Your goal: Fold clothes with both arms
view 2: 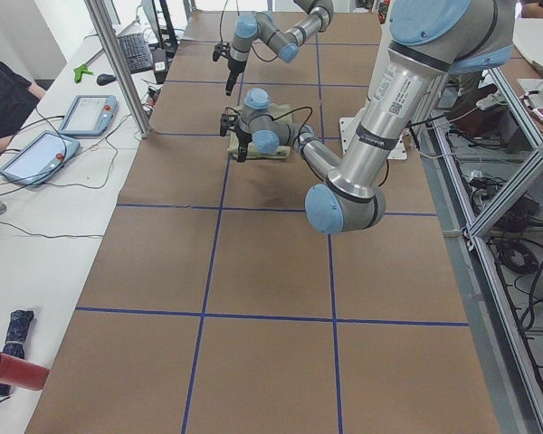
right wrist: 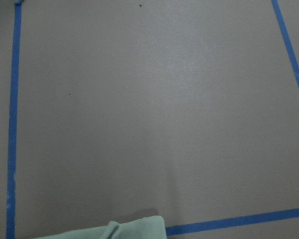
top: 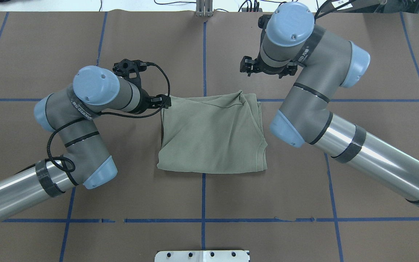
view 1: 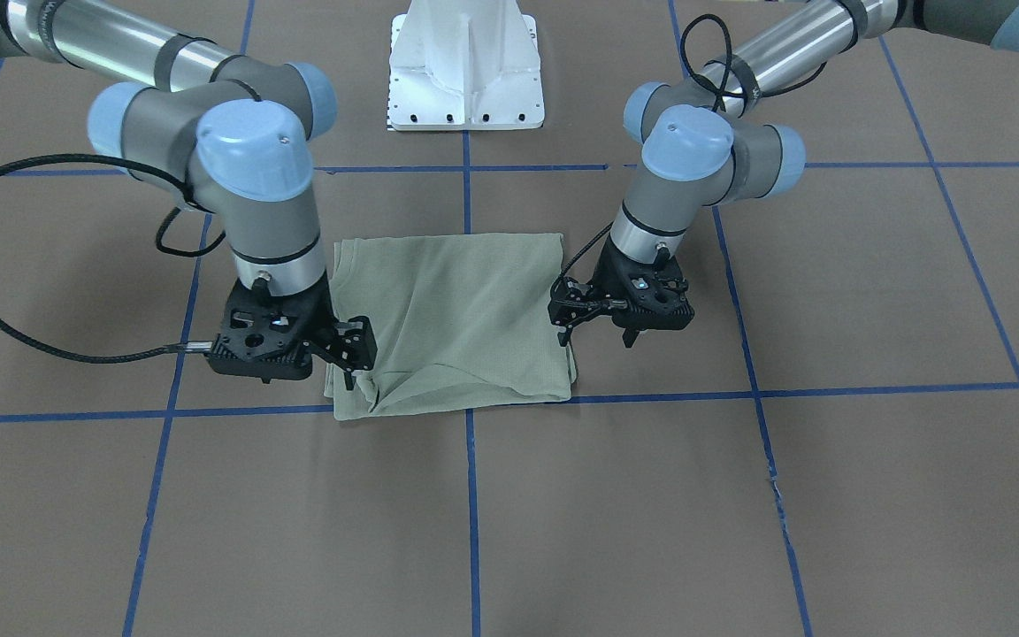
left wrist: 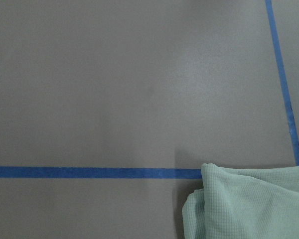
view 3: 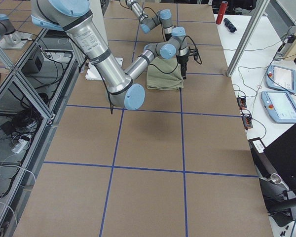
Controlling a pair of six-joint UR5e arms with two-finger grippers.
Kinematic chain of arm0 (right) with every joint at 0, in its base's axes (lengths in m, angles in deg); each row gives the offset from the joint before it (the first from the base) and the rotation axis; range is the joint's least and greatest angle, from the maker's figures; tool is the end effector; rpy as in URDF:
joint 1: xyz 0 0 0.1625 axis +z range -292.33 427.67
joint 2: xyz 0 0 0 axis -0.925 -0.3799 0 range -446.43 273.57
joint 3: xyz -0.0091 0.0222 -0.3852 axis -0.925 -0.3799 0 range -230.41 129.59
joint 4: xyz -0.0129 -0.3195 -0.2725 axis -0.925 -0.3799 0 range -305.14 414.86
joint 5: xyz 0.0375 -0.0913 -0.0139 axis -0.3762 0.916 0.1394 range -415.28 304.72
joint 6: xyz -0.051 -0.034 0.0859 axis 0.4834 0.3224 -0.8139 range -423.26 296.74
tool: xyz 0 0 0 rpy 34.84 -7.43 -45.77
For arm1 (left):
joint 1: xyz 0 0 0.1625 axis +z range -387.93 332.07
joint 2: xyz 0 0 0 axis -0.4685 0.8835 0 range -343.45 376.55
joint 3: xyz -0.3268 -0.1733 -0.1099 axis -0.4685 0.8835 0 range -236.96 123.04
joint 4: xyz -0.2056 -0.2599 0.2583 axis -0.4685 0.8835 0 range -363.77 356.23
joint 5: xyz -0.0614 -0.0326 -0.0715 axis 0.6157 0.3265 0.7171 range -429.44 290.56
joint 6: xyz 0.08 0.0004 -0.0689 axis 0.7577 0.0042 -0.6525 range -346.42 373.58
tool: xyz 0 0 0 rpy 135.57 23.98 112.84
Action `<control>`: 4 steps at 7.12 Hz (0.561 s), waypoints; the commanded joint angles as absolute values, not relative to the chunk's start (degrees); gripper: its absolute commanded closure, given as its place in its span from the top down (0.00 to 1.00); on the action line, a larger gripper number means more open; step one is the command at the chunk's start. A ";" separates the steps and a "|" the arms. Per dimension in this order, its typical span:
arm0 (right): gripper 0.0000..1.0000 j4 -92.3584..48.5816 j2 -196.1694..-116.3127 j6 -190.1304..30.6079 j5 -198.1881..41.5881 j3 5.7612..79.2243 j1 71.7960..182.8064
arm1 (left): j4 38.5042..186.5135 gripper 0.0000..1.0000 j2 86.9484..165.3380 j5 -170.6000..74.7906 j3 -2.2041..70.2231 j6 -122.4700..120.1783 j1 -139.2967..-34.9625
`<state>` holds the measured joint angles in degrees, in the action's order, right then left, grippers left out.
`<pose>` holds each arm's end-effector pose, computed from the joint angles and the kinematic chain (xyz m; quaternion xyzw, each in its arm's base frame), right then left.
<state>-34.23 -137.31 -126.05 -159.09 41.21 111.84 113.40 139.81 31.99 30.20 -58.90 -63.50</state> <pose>-0.4181 -0.5569 0.2122 0.1146 -0.3523 0.0946 0.9240 0.5008 -0.4963 0.2547 0.1361 0.4678 -0.0894 0.8687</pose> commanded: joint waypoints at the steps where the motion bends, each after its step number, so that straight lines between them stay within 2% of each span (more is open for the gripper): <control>1: 1.00 -34.09 -139.17 -123.90 -160.57 43.10 112.93 | 113.04 0.99 142.31 29.27 28.47 -59.98 -61.95; 2: 1.00 -34.09 -139.25 -123.99 -160.40 43.10 112.93 | 111.38 0.87 143.28 29.18 28.21 -59.98 -61.69; 3: 1.00 -34.09 -139.43 -124.08 -160.40 43.10 112.85 | 111.11 0.67 144.07 29.18 27.86 -59.98 -61.51; 4: 1.00 -34.09 -139.61 -124.08 -160.40 43.01 112.76 | 111.19 0.63 144.69 29.00 26.81 -59.98 -61.25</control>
<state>-34.09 -139.39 -124.06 -160.41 43.05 112.83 111.42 143.81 29.19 27.76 -59.96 -61.55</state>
